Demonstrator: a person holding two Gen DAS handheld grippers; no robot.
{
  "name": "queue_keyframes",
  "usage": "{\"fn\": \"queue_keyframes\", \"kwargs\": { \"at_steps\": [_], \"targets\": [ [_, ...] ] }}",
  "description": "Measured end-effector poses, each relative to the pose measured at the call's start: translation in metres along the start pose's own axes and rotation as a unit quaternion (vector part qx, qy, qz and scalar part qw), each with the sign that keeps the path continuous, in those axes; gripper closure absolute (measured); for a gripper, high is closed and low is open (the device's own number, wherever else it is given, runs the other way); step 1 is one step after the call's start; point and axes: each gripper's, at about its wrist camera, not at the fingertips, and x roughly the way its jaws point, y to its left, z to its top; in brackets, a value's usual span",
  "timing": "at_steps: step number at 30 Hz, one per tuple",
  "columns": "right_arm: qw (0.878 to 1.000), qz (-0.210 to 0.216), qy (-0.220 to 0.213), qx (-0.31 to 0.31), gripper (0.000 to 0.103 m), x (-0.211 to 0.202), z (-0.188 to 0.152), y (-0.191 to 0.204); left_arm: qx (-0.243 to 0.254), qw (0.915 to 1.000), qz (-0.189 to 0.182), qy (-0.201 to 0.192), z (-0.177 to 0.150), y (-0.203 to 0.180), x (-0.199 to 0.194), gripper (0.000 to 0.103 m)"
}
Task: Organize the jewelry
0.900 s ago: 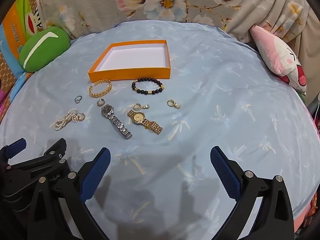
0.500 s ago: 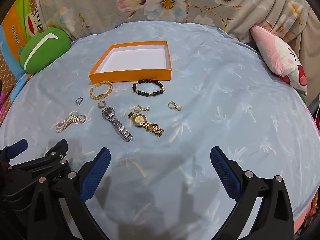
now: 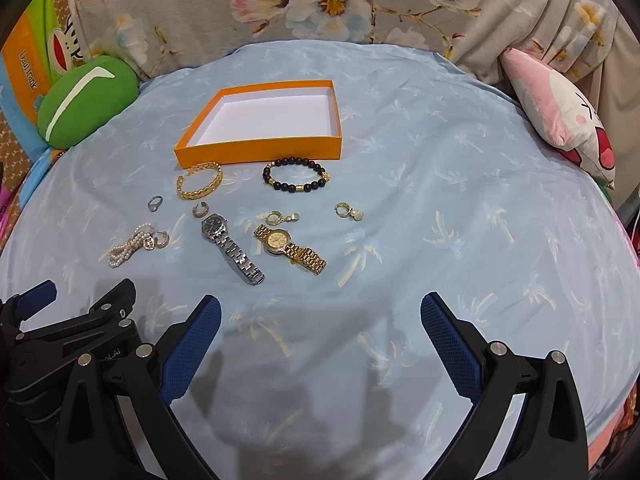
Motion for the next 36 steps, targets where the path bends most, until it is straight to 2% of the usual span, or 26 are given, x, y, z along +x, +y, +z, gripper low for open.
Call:
{"fn": "queue_keyframes", "kwargs": {
  "at_steps": [36],
  "targets": [
    [1.0,0.0,-0.003,0.0,0.005,-0.0004,0.0031,-0.0003,-0.003,1.0,-0.002,0.005,0.0053,-0.0048,0.0027,0.006]
  ]
}}
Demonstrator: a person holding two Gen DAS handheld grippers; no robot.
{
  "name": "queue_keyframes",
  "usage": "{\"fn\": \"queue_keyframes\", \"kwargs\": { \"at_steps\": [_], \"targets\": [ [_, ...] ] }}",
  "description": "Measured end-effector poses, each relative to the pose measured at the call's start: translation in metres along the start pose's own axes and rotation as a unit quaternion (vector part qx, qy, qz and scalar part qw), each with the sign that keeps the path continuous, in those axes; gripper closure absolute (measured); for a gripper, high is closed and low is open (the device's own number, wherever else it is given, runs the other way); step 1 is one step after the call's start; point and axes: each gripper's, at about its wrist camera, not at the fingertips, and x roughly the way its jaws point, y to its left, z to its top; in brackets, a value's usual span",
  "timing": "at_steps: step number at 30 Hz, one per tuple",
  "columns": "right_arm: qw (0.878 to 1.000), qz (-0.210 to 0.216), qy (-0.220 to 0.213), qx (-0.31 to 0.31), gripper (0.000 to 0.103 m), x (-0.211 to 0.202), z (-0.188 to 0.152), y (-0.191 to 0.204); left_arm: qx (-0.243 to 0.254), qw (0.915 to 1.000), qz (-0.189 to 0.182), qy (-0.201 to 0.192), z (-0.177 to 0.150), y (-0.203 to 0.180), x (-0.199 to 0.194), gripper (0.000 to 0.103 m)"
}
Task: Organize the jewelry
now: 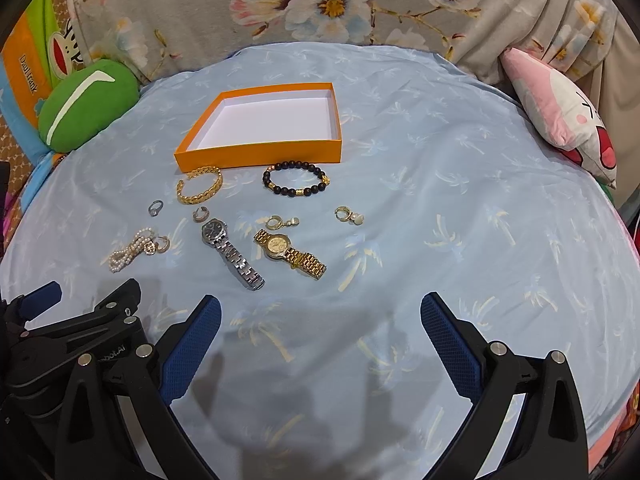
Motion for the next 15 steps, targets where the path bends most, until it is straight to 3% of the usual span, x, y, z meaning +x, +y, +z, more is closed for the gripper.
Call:
{"fn": "queue_keyframes", "kwargs": {
  "at_steps": [15],
  "targets": [
    [1.0,0.002,0.0,0.003,0.005,0.0019,0.0014,-0.001,0.006,1.0,-0.001,0.0,0.0038,-0.0029,0.0017,0.006]
  ]
}}
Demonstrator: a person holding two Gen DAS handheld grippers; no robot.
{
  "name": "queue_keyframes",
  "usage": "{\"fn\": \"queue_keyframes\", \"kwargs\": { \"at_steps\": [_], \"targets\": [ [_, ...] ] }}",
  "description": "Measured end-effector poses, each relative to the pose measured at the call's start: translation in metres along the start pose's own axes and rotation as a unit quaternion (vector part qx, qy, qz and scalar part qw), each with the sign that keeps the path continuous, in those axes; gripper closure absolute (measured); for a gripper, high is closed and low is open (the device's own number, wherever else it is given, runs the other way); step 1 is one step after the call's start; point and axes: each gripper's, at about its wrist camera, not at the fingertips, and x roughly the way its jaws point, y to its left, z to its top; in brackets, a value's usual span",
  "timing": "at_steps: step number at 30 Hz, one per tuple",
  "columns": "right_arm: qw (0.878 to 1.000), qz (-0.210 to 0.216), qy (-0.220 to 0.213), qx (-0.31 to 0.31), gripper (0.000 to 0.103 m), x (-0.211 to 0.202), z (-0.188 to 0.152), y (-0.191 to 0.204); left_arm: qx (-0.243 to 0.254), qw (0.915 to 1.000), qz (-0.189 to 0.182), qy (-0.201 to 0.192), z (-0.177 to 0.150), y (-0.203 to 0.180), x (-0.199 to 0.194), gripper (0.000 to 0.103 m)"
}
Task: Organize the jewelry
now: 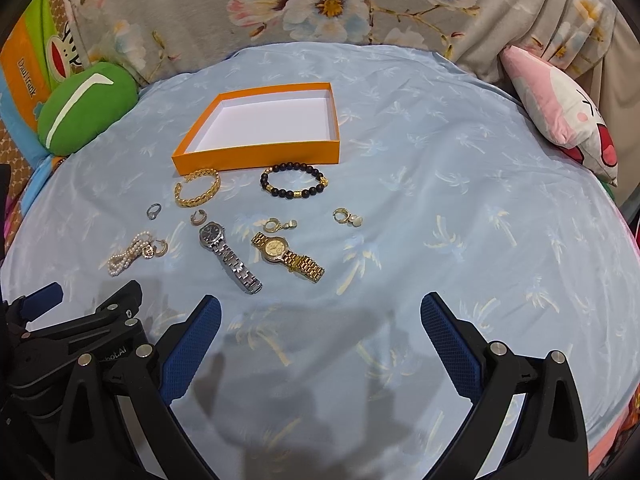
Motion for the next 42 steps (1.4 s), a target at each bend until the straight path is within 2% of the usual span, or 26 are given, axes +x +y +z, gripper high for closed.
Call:
{"fn": "queue_keyframes", "kwargs": {
  "at_steps": [26,33,39,42],
  "targets": [
    [1.0,0.003,0.001,-0.002,0.005,0.004,0.001,-0.001,0.001,1.0,-0.002,0.003,0.001,-0.001,0.002,0.006],
    [1.0,0.017,-0.001,-0.012,0.005,0.012,-0.002,0.004,-0.018,0.9998,0.006,0.01,-0.002,0.021,0.015,0.006],
    [0.999,0.036,0.004,-0.034,0.019,0.025,-0.002,0.013,-0.031,0.9993,0.014,0.018,-0.007,0.042,0.028,0.006],
    [0.998,0.054,0.014,-0.038,0.031,0.035,0.001,0.018,-0.033,0.9991,0.014,0.023,-0.007,0.048,0.034,0.006]
  ]
}}
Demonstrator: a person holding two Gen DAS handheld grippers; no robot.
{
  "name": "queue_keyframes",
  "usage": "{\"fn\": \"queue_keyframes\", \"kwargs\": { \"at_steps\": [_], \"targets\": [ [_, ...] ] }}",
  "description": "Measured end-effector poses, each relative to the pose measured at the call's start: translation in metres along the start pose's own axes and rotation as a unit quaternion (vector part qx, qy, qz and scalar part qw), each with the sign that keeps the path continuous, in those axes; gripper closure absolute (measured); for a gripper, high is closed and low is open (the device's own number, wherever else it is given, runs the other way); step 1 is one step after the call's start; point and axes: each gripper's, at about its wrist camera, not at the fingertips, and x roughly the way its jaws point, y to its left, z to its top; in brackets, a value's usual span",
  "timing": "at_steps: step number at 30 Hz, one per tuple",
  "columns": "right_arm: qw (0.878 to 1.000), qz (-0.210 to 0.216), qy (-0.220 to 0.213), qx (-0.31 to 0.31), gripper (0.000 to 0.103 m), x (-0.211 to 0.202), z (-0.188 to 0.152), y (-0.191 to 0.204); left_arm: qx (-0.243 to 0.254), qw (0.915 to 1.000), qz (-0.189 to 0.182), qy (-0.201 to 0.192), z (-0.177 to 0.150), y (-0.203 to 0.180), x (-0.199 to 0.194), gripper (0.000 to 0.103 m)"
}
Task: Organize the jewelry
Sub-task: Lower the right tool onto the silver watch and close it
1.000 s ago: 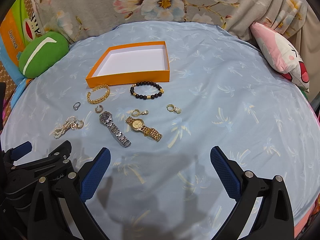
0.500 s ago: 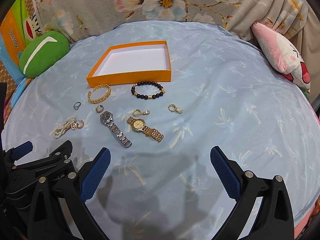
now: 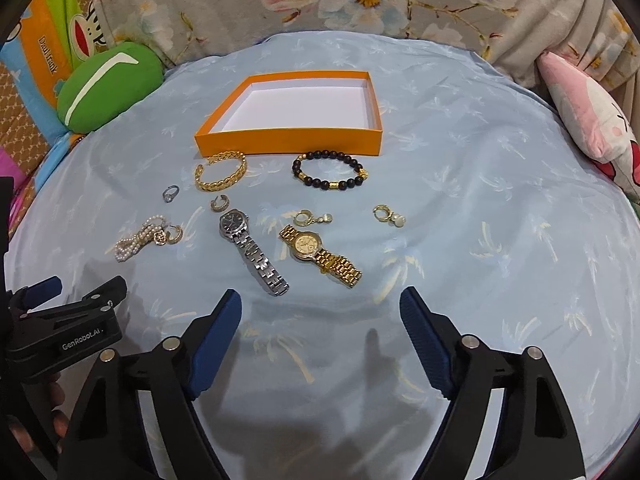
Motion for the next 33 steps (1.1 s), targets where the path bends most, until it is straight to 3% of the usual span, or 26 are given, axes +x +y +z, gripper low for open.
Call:
{"fn": "queue_keyframes", "kwargs": {
  "at_steps": [8,21,25,28,33],
  "targets": [
    [0.998,0.048,0.027,-0.022,0.056,0.033,0.019,0.022,-0.002,1.0,-0.009,0.001,0.006,0.007,0.007,0.006],
    [0.996,0.057,0.036,-0.063,0.058,0.061,0.042,0.042,-0.002,0.9995,-0.028,0.013,0.012,0.009,0.024,0.006],
    [0.995,0.057,0.038,-0.069,0.065,0.067,0.044,0.045,-0.002,0.9995,-0.03,0.012,0.013,0.011,0.026,0.006],
    [0.995,0.065,0.039,-0.066,0.08,0.067,0.044,0.045,-0.002,0.9994,-0.032,0.012,0.013,0.011,0.026,0.006],
    [0.995,0.073,0.039,-0.055,0.081,0.066,0.043,0.042,-0.001,0.9993,-0.034,0.012,0.014,0.01,0.026,0.006]
  ]
}}
